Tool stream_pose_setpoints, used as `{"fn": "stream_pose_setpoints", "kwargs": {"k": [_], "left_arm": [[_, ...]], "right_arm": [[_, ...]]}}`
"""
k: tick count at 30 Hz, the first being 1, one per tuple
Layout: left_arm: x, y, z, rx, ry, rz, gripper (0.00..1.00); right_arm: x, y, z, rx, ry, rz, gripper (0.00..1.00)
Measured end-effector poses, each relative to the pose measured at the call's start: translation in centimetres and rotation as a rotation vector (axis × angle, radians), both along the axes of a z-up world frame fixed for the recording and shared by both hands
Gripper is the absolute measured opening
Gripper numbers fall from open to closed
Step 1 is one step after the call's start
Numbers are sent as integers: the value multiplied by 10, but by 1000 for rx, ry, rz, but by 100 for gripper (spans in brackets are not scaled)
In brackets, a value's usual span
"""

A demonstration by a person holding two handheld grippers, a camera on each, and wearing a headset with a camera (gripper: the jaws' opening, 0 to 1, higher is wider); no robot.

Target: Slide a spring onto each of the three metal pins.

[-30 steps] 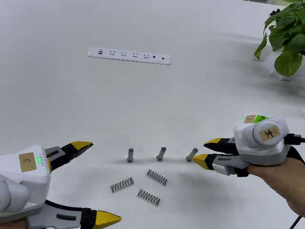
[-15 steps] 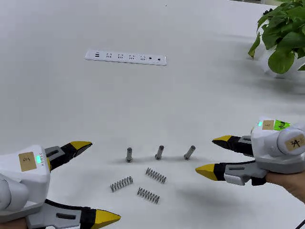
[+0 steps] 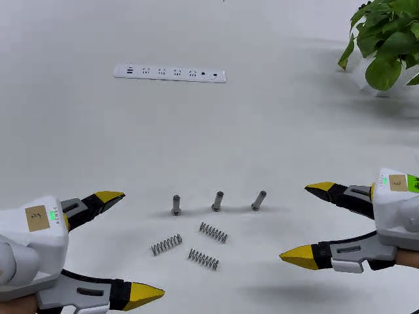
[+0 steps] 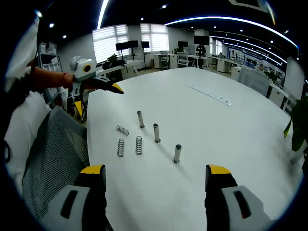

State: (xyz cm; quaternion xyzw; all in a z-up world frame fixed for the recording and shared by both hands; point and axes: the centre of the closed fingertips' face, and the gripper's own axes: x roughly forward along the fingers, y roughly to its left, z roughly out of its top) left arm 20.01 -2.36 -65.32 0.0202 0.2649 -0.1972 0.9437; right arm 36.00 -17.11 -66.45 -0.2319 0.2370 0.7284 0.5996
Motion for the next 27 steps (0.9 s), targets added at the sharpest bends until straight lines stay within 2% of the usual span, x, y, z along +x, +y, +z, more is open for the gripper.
{"fn": "stream_pose_setpoints", "kwargs": {"k": [3, 11, 12, 15, 19, 21, 22, 27], "left_arm": [[-1, 2, -3, 11, 11, -1, 94], [0, 5, -18, 45, 82, -16, 81], [0, 7, -21, 59, 102, -18, 77], [2, 8, -27, 74, 135, -28, 67], [4, 10, -41, 106, 209, -40, 55], [6, 9, -46, 121, 222, -53, 49], [6, 9, -50, 136, 245, -58, 47], [11, 5, -65, 175, 296, -88, 40]], "right_arm": [[-2, -4, 1, 2, 0, -3, 87], [-7, -13, 1, 12, 2, -1, 89], [-7, -14, -1, 10, 2, 0, 89], [-6, -16, -3, 9, 6, -3, 89], [-8, -17, -2, 11, 9, -7, 89], [-6, -18, -5, 11, 11, -8, 89], [-6, -19, -6, 10, 10, -7, 89], [-3, -19, -6, 20, 12, -13, 88]]}}
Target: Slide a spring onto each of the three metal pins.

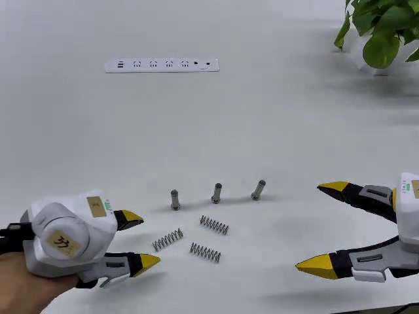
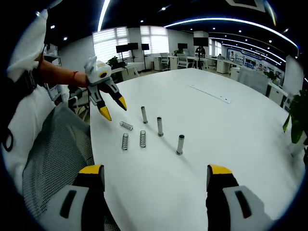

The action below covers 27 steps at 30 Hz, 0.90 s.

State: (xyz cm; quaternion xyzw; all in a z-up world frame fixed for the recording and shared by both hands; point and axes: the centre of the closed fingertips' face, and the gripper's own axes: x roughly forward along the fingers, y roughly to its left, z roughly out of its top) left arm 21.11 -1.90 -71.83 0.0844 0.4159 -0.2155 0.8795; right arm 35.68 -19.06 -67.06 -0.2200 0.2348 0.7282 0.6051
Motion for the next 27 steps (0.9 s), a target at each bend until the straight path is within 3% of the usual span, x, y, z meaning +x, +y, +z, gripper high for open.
{"fn": "stream_pose_setpoints", "kwargs": {"k": [12, 20, 27], "left_arm": [[5, -1, -26, 44, 110, -21, 19], [3, -4, -34, 51, 146, -34, 17], [4, -3, -34, 49, 146, -27, 15]], "right_arm": [[-2, -3, -3, -1, 14, -16, 87], [-2, -5, -3, 1, 16, -24, 87], [-3, -7, -4, -3, 19, -32, 86]]}}
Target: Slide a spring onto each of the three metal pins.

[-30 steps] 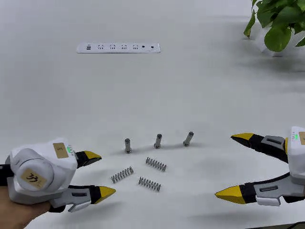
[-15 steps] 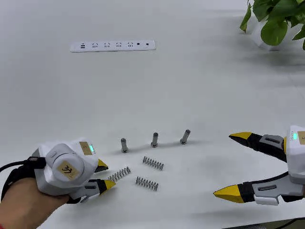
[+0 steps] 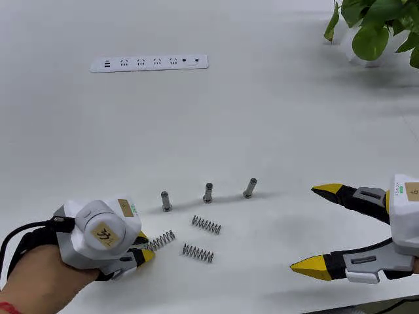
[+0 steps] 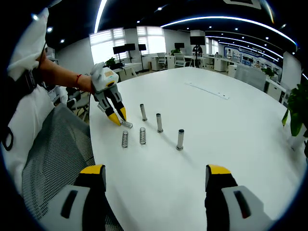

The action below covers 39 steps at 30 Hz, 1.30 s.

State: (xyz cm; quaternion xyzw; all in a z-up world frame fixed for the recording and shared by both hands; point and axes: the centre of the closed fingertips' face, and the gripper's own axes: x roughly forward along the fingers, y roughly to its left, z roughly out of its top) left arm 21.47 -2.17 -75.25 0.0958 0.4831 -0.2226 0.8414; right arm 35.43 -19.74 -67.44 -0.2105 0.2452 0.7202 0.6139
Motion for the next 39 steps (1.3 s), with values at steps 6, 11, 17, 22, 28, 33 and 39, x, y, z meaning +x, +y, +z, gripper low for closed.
{"fn": "stream_pose_setpoints", "kwargs": {"k": [6, 11, 17, 22, 28, 33, 39], "left_arm": [[1, 1, 0, 30, -3, -16, 12], [0, 0, 0, 29, 0, -15, 11], [0, -1, 1, 34, -7, -18, 10], [-2, 0, 0, 23, -9, -7, 10], [-4, -1, 2, 5, -16, 8, 10], [-6, -1, 4, -9, -27, 22, 10], [-8, -3, 13, -45, -51, 56, 10]], "right_arm": [[-1, -2, -2, -3, 1, 0, 86], [-2, -3, 0, -5, 5, -6, 86], [-3, -4, 0, -6, 2, -8, 86], [-7, -2, 0, -6, 3, -4, 86], [-9, 2, 0, 0, 9, 0, 85], [-13, 6, 2, 3, 15, 7, 85], [-23, 15, 4, 9, 26, 30, 83]]}}
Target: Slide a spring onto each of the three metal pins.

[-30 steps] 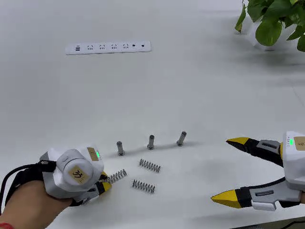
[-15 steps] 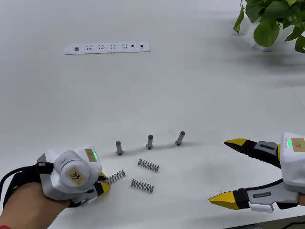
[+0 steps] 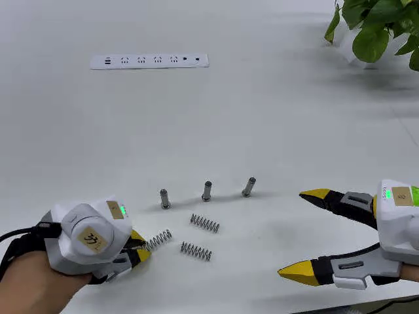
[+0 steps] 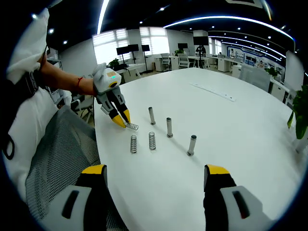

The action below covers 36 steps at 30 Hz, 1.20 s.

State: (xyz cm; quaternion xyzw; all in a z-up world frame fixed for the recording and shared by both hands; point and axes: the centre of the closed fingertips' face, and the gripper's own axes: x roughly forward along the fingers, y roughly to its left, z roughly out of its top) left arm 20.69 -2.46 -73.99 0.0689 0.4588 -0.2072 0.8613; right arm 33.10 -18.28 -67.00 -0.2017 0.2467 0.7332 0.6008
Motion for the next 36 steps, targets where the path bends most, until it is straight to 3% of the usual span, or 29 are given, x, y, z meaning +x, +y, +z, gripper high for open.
{"fn": "stream_pose_setpoints", "kwargs": {"k": [8, 14, 20, 22, 26, 29, 33, 36], "left_arm": [[2, -5, 25, -74, -80, 61, 10], [11, -15, 52, -140, -170, 98, 10], [23, -26, 83, -208, -272, 131, 10], [27, -30, 95, -237, -310, 145, 10], [35, -34, 117, -281, -376, 165, 10], [40, -37, 130, -303, -415, 167, 10], [45, -37, 141, -327, -449, 175, 10], [48, -38, 146, -343, -469, 175, 10]], "right_arm": [[-23, 25, 19, 49, 50, 30, 77], [-41, 61, 48, 148, 177, -29, 63], [-53, 89, 64, 208, 304, -93, 48], [-55, 98, 69, 229, 346, -114, 45], [-50, 113, 82, 281, 479, -196, 41], [-45, 120, 89, 310, 536, -236, 35], [-43, 124, 91, 314, 549, -239, 32], [-42, 127, 97, 335, 611, -258, 28]]}}
